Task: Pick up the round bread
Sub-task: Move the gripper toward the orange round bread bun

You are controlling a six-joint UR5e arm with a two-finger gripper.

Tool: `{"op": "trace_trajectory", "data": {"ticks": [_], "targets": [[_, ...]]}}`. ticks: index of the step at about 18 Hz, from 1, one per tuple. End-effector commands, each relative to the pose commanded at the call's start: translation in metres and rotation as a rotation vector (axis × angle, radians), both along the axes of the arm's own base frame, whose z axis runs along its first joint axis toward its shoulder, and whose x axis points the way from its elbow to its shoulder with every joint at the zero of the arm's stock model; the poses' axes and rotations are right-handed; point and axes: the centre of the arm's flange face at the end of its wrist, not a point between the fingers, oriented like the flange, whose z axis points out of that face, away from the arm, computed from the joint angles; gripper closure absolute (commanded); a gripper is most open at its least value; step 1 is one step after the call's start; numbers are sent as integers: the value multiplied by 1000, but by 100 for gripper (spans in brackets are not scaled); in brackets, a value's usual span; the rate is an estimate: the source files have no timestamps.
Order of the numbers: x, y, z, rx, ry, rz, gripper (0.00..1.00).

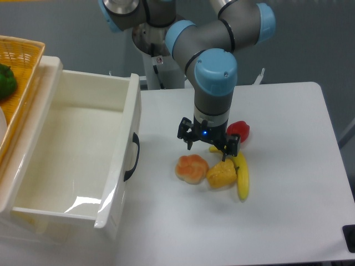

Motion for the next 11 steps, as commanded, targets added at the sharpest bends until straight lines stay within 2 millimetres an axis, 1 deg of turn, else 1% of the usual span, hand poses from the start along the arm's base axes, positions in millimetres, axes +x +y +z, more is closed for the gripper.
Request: {"op": "trace_trajectory", "data": {"ticks": [2,6,9,11], "targets": [[-2,2,-10,-10,-10,0,0],[-4,3,-20,-20,-22,9,0],[-2,1,-41,-42,-50,-7,0],[-1,1,-47,-52,-64,-40,0]]}}
